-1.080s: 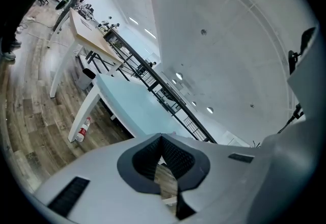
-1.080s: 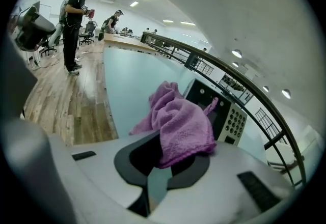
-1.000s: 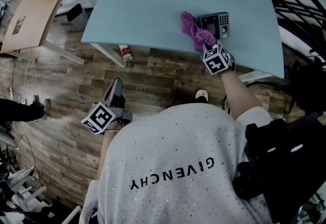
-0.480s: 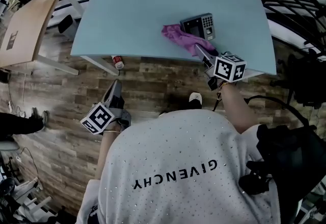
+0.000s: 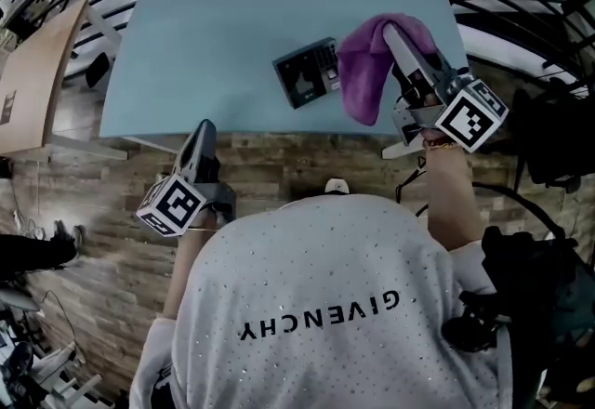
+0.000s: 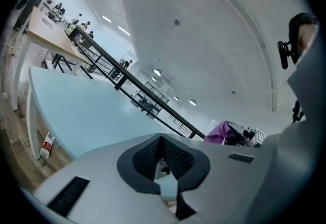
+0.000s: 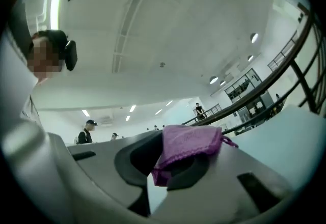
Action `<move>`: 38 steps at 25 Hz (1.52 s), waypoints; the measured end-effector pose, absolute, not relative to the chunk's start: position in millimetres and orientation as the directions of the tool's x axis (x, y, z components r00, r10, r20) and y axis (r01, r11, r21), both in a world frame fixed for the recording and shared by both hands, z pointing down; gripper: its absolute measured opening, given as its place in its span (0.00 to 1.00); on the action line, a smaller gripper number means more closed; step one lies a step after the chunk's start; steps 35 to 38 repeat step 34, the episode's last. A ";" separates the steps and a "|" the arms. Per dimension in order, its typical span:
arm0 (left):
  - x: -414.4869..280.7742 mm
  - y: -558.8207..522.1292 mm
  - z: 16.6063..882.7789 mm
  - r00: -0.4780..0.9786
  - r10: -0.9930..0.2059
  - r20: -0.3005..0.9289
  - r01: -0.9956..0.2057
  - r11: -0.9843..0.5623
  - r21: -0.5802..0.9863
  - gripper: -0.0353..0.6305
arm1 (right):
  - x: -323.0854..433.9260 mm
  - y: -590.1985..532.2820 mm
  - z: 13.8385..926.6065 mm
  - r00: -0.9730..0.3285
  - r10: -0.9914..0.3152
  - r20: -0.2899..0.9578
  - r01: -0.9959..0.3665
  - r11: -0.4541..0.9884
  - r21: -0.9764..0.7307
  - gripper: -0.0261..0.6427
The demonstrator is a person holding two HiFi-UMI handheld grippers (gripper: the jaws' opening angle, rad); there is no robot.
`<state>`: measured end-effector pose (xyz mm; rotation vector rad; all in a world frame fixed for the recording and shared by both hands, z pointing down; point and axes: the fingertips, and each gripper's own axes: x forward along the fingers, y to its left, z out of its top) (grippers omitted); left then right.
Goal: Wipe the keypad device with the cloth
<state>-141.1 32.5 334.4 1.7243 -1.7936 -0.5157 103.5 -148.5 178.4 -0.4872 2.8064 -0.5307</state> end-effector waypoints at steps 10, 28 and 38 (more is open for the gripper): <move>-87.0 -63.8 312.5 -0.061 -0.994 0.087 -0.774 0.102 0.625 0.05 | 154.7 -258.0 214.1 -0.911 -0.411 0.009 -0.403 0.889 -0.218 0.06; -25.2 -133.9 326.2 -0.112 -0.982 0.152 -0.787 0.181 0.590 0.05 | 196.4 -341.2 279.0 -0.934 -0.337 0.115 -0.355 0.903 -0.241 0.06; -48.9 -101.9 295.5 -0.074 -0.986 0.151 -0.792 0.150 0.592 0.05 | 178.3 -299.2 251.9 -0.922 -0.361 0.142 -0.386 0.890 -0.244 0.06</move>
